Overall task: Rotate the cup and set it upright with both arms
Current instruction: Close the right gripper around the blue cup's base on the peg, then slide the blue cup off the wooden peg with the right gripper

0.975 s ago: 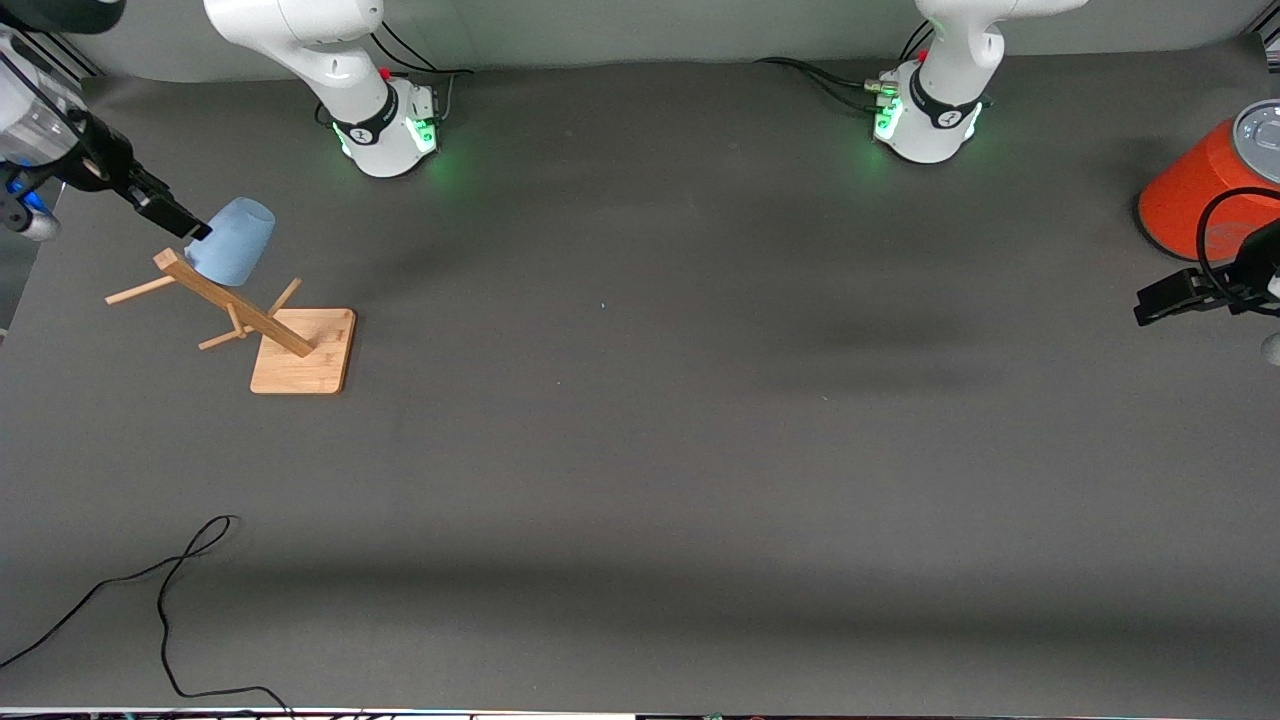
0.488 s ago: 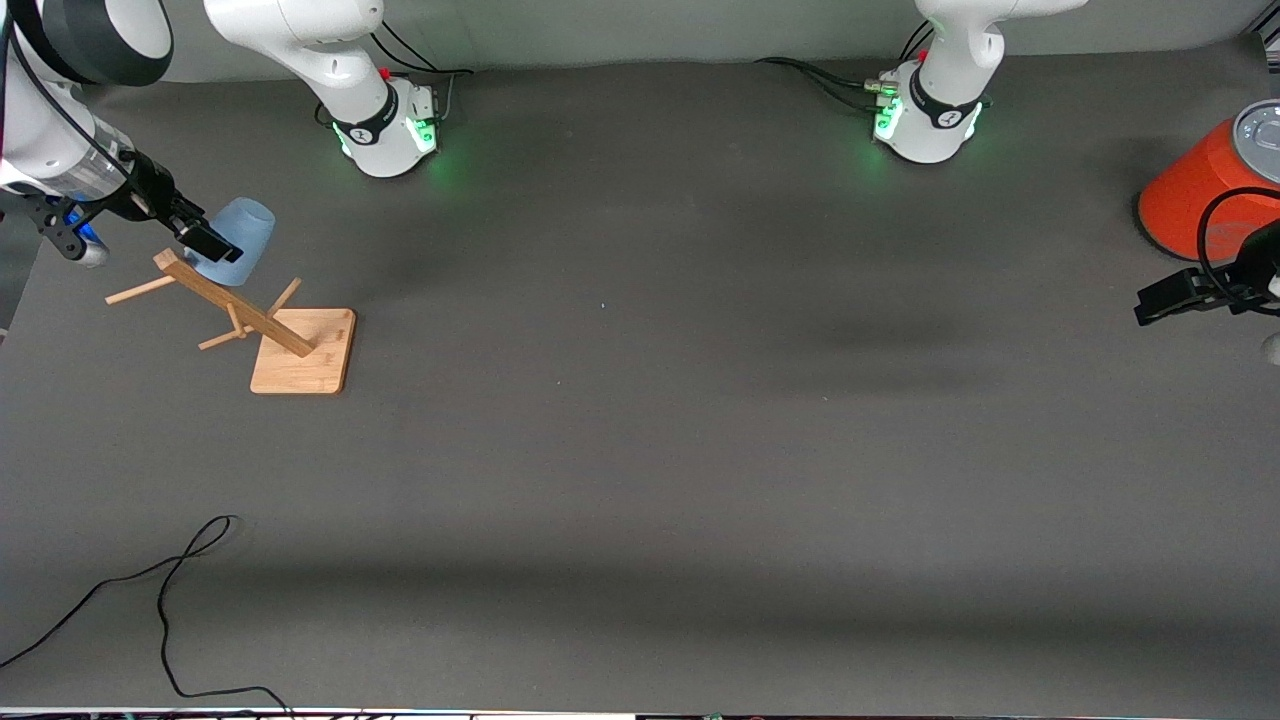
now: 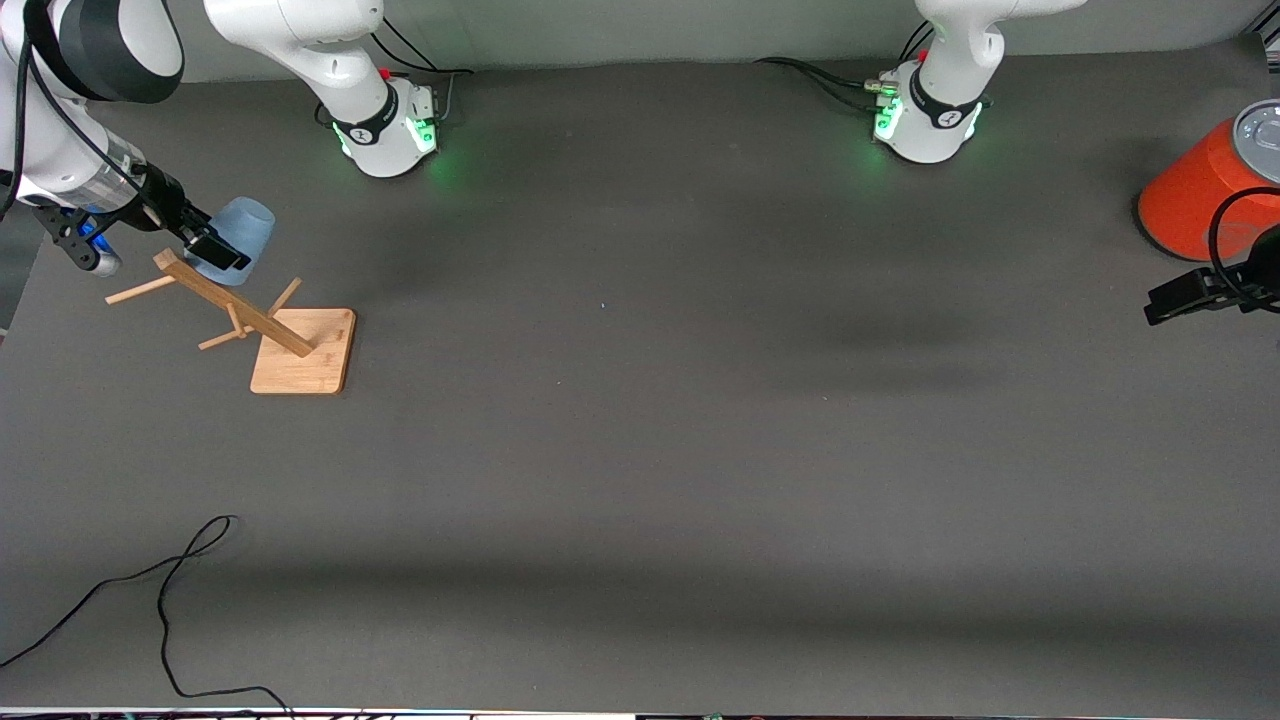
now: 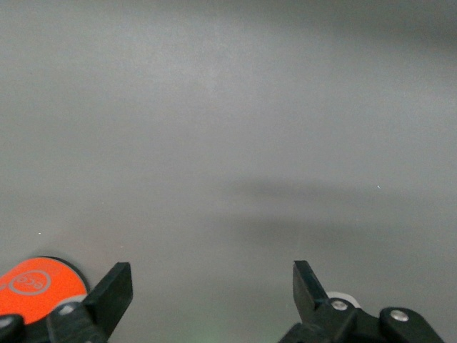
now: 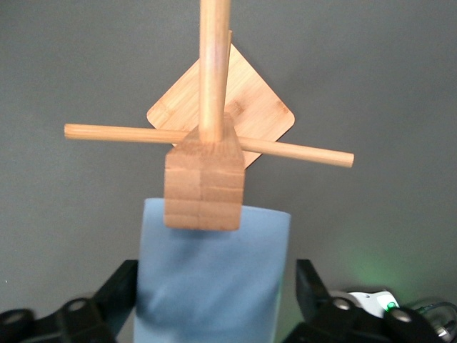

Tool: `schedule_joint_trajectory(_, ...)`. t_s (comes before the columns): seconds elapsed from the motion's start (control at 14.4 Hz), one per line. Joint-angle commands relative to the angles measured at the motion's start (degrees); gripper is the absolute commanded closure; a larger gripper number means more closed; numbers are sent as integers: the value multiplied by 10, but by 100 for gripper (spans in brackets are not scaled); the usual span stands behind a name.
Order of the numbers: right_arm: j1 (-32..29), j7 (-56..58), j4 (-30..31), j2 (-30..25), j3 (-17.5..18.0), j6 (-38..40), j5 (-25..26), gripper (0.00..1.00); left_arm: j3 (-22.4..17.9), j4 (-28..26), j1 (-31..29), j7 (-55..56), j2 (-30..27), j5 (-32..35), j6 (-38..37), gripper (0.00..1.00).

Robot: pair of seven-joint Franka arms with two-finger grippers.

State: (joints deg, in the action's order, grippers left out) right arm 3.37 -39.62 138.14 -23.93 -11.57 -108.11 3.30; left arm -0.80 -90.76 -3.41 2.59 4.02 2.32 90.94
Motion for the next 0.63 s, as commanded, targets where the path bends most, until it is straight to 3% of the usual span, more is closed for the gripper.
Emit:
schedule_joint_trajectory(0.0,8,-12,0,-1,-4,-9,5,53,1,11,-3,-11,-1,-7,-15,0)
schedule_joint_trajectory(0.07,8,-12,0,-1,-3,-9,5,63,1,11,-3,-11,-1,-7,-15,0)
schedule_joint_trajectory(0.14,8,-12,0,-1,-3,-8,5,66,1,11,-3,-11,-1,-7,-14,0)
schedule_joint_trajectory(0.56,9,-19,-25,-16,2,46,-3,72,1,11,-2,-10,0,-7,-15,0)
